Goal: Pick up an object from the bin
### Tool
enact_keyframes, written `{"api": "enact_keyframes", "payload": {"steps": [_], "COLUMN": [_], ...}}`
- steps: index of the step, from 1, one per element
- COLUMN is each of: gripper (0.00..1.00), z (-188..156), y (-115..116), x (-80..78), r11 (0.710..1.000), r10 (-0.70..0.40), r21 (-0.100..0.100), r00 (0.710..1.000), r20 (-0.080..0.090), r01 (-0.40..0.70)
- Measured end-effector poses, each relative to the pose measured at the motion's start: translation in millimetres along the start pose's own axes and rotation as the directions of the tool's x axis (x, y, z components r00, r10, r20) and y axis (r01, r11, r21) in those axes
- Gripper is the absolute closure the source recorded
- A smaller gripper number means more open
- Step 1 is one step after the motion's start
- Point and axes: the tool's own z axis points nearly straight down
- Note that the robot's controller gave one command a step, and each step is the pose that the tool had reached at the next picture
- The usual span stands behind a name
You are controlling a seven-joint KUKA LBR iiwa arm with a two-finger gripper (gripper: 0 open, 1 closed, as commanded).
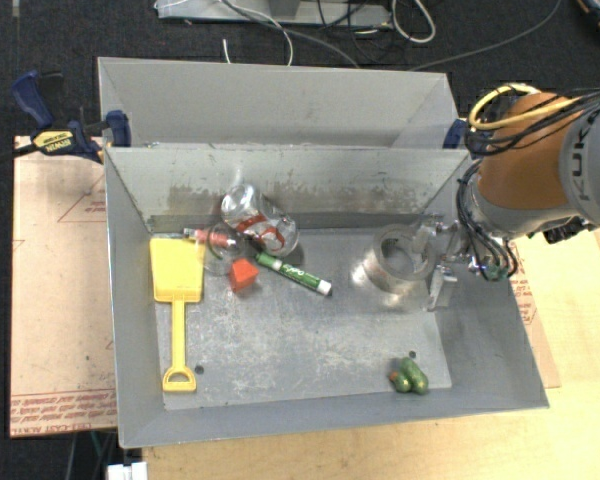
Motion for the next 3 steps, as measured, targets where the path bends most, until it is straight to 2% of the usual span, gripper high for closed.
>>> {"api": "enact_keyframes", "payload": {"steps": [1,2,3], "gripper": [0.0,0.0,0.0], "z": [45,42,42], "y": [4,4,23], "x": [-14.6,-3.9,-15.4], "r11": [0.982,0.951,0.869], "r10": [0.191,0.31,0.494], "r21": [-0.005,-0.013,-0.012], "r00": [0.981,0.95,0.869], "r20": [0.019,0.031,0.02], "r01": [-0.191,-0.31,-0.494]}}
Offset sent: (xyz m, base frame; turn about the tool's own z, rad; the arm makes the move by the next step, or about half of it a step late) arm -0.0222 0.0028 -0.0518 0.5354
